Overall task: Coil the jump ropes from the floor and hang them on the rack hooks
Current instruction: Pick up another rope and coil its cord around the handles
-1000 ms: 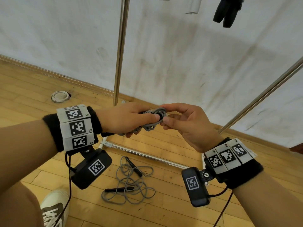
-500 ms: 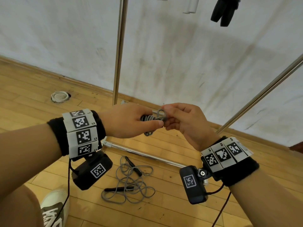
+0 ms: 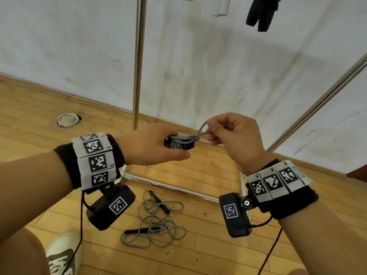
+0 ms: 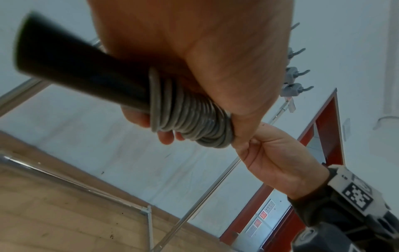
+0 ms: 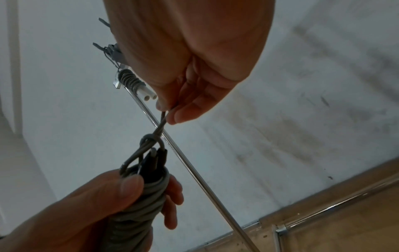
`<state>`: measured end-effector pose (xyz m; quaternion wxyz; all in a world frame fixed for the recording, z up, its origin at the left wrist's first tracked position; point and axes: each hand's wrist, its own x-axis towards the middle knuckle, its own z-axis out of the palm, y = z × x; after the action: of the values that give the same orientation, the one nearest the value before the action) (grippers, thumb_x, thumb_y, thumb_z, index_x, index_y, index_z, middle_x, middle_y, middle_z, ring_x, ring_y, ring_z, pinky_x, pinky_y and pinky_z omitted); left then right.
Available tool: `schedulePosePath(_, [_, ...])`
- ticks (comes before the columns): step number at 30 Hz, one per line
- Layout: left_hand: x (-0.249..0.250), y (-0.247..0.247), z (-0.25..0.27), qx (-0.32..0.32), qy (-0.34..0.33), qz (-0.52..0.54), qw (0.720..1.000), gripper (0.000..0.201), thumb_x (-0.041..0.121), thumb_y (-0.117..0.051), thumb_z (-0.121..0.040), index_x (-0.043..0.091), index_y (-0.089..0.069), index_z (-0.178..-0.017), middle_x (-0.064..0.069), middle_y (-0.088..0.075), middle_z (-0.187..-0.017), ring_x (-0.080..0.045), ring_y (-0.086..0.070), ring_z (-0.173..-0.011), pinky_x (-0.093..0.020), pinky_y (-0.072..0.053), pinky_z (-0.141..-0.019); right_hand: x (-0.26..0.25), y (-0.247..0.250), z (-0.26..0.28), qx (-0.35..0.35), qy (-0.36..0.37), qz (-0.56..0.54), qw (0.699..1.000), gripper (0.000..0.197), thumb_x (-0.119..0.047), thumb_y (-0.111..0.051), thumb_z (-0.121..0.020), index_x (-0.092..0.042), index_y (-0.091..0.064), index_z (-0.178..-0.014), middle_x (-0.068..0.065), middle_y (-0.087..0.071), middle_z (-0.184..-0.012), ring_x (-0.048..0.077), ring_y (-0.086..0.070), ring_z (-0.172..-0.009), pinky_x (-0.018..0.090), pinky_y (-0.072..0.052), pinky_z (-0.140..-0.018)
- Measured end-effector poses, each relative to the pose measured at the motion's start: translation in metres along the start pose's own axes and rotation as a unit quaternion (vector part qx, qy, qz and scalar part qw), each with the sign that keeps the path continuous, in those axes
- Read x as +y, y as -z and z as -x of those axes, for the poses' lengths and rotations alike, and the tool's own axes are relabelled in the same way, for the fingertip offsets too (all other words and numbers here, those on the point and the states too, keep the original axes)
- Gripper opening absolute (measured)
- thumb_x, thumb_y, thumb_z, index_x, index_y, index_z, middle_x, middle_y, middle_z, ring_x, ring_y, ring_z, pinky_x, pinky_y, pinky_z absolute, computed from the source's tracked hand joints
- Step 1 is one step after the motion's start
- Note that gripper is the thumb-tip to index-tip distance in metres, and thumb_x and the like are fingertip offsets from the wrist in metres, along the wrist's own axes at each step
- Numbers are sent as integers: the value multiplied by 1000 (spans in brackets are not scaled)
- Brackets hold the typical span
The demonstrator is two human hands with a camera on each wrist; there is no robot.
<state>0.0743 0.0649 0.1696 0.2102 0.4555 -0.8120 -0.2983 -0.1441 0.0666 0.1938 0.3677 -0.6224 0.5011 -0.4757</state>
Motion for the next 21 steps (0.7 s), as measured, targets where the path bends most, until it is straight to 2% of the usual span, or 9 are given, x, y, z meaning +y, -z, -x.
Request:
schedulePosePath(2, [0,2,-1,12,-11,7,1000,25,68,-60,-77,55,-55,-97,20,-64,-81,-1,-62,-66,-15,-46,-55,-2,5,-2,19,13,0,1000,4,-10,-67,-91,-8,-71,-90,6,-72,-71,16,-69,-61,24,-56,-56])
schedulePosePath(4, [-1,3,-2,17,-15,2,1000,44,68,-56,-78,54,-47,-119,16,-65,-95,-5,-65,-75,-30,-56,-66,-3,10,-4,25,20,4,999,5,-10,-66,-92,-8,-70,-91,5,-72,-72,15,-69,-61,24,-56,-56])
schedulePosePath(5, [-2,3,-3,13,-18,-12,1000,48,68,-53,-79,52,-45,-123,15,-65,-98,-7,-66,-78,-36,-58,-70,-3,11,-5,25,22,9,999,5,-10,-66,-93,-8,-70,-91,5,-72,-72,15,-68,-61,25,-56,-56])
schedulePosePath(7, [-2,4,-4,2,-24,-37,999,42,64,-51,-82,51,-46,-121,15,-64,-97,-8,-65,-81,-41,-57,-73,-3,13,-5,25,25,19,999,5,-10,-65,-93,-9,-69,-92,3,-72,-72,15,-69,-62,26,-57,-57])
schedulePosePath(10, [-3,6,-7,-23,-6,-28,999,26,48,-60,-88,49,-49,-112,13,-64,-94,-10,-64,-79,-41,-56,-74,-3,14,-4,17,28,28,999,5,-11,-65,-94,-12,-68,-91,2,-72,-73,15,-70,-63,26,-58,-59])
schedulePosePath(12, [-4,7,-8,-34,2,-18,999,22,39,-65,-90,44,-52,-107,10,-64,-92,-9,-64,-77,-36,-55,-70,-3,14,-4,14,31,36,999,6,-11,-65,-93,-14,-68,-90,1,-72,-73,15,-70,-64,25,-57,-59])
schedulePosePath(15, [0,8,-8,-8,-12,-28,1000,21,35,-70,-84,42,-56,-98,11,-64,-88,-4,-61,-74,-23,-47,-63,-5,14,-3,16,41,41,998,7,-11,-65,-93,-16,-68,-89,0,-72,-72,15,-70,-63,25,-57,-59])
schedulePosePath(18, [5,5,-9,-6,-27,-61,998,18,28,-71,-82,29,-61,-97,9,-64,-87,-7,-61,-76,-30,-51,-65,-6,13,-3,15,46,42,998,7,-11,-66,-92,-17,-69,-89,-1,-73,-72,14,-70,-63,24,-57,-58])
schedulePosePath(21, [8,3,-8,-55,-24,-1,998,30,10,-62,-85,24,-53,-110,2,-62,-93,-16,-61,-79,-35,-54,-68,-8,8,0,-1,46,38,998,6,-11,-67,-92,-16,-69,-89,0,-73,-72,15,-71,-63,24,-57,-59])
